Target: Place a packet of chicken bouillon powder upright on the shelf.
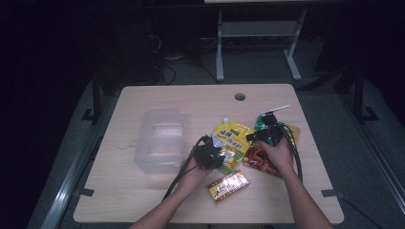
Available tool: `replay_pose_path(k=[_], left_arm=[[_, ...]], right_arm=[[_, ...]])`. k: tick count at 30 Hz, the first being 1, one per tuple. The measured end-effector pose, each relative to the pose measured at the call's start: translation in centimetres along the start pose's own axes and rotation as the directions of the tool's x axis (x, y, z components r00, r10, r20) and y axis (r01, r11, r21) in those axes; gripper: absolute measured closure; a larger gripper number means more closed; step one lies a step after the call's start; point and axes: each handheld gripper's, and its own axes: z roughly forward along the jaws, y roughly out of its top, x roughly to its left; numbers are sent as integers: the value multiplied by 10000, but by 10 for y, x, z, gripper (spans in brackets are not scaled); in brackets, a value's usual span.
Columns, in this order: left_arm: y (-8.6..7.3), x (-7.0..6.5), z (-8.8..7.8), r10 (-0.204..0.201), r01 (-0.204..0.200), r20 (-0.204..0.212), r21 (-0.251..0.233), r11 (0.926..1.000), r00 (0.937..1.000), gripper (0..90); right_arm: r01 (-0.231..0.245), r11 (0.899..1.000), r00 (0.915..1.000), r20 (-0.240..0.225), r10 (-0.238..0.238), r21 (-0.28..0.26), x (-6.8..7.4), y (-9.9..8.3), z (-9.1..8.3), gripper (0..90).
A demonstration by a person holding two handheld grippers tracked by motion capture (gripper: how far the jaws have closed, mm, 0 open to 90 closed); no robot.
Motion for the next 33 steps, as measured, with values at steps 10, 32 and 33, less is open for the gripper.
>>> replay_pose_path(k=[10, 32, 33], left_arm=[[1, -2, 1, 184, -183, -101, 54, 9998, 9998, 676], [5, -5, 4, 516, -516, -38, 3, 9987, 9987, 686], [4, -6, 4, 526, -526, -73, -30, 9986, 9986, 686]], right_arm=[[-24, 10000, 9990, -443, 24, 16, 3, -1, 5, 458], [263, 9995, 9988, -427, -255, 172, 24, -1, 23, 756], [247, 9996, 9990, -372, -243, 119, 26, -1, 24, 782]])
